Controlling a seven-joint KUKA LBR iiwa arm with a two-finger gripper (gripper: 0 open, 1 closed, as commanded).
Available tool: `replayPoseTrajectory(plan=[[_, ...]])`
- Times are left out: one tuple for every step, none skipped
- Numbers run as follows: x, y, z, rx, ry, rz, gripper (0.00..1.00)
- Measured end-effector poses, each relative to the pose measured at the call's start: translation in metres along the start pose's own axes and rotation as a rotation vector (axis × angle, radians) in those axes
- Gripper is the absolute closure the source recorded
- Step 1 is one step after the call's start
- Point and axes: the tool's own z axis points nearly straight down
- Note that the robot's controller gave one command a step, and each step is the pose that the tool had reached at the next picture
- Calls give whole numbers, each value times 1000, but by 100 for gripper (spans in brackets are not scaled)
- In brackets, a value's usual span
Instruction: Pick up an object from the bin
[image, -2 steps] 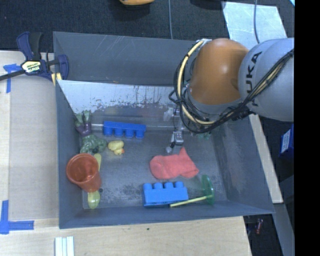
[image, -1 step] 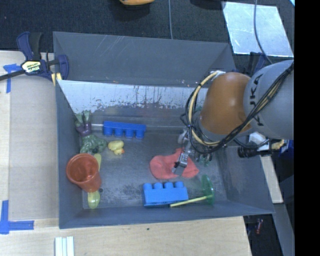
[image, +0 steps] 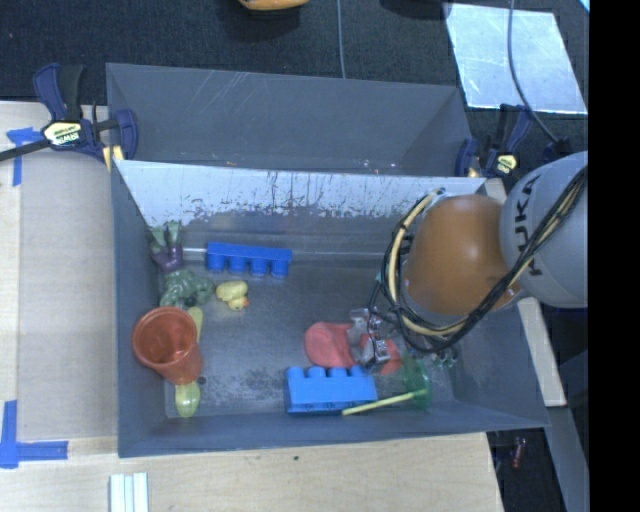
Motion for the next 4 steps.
replayPoseTrajectory(plan=[[0,0,0,0,0,0,100],[3,-15,3,0,-3,-243,0],[3,-15,3,0,-3,-241,100],[3,-15,3,0,-3,-241,100]])
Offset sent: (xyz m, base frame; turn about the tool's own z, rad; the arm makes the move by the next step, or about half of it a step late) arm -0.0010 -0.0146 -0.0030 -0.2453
